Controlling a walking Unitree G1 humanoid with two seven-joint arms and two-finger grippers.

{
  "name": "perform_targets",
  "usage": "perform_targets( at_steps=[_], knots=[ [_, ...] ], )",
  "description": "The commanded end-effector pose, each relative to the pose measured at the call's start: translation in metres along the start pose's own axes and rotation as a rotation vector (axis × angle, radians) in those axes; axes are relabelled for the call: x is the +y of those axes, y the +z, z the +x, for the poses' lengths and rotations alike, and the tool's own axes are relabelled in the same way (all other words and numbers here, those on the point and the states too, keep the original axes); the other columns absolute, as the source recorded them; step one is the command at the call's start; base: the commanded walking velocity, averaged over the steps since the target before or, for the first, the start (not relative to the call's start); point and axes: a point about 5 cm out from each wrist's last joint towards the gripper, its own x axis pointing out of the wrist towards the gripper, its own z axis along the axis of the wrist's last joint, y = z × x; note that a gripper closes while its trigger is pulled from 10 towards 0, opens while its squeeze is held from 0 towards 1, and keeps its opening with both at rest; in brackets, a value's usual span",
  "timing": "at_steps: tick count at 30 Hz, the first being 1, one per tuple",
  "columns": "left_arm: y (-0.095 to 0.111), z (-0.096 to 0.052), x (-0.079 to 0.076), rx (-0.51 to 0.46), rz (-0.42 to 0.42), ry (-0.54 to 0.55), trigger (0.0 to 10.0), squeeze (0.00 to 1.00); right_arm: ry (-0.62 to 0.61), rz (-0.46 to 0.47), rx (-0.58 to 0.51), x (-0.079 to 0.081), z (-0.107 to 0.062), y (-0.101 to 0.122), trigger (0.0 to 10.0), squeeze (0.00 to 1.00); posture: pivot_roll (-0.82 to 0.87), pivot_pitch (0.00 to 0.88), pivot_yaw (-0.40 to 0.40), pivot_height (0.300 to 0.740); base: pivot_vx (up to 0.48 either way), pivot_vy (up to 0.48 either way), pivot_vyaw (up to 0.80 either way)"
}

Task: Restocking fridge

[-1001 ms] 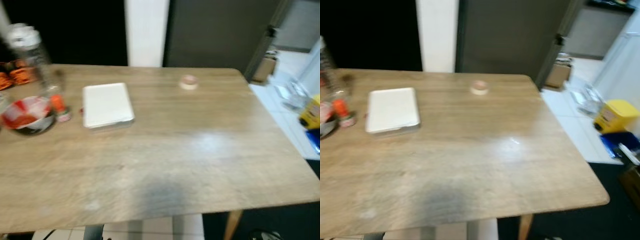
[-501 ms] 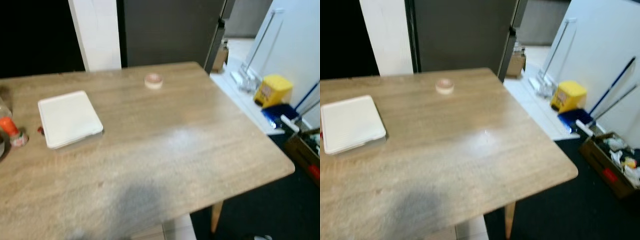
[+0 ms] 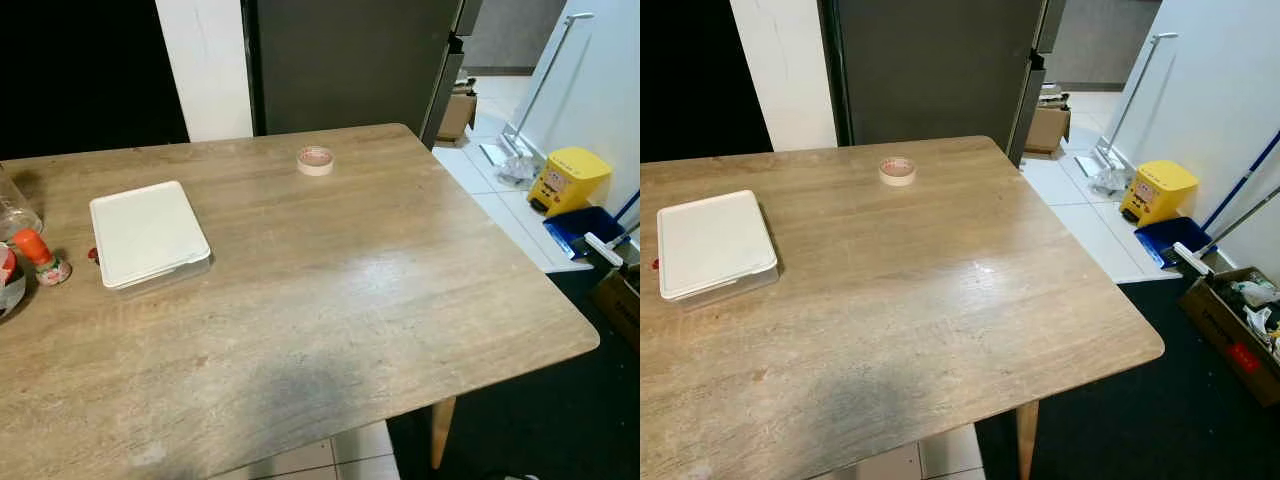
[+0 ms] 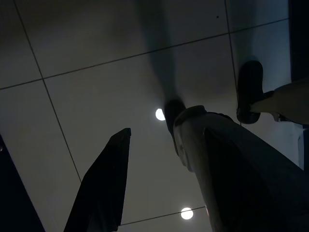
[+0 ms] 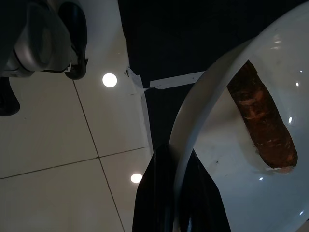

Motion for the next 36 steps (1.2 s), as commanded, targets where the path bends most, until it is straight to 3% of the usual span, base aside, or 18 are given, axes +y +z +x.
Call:
perform_targets(
  at_steps=[1,36],
  knots=[
    [-0.0066,-0.0013,0.0021,0.032,-0.005,-0.002,10.0,0.0,-0.009,-0.012,0.002,-0.0011,-0.0002,-0.0019,10.0,0.0,0.04,0.055,-0.074,0.74,0.0,-0.48,0.0],
    [-0.0067,-0.0008,-0.0005,0.037,-0.01,-0.023,10.0,0.0,-0.006,-0.009,0.006,-0.0012,-0.0003,-0.0037,10.0,0.0,0.04,0.058,-0.078,0.74,0.0,-0.48,0.0]
  ],
)
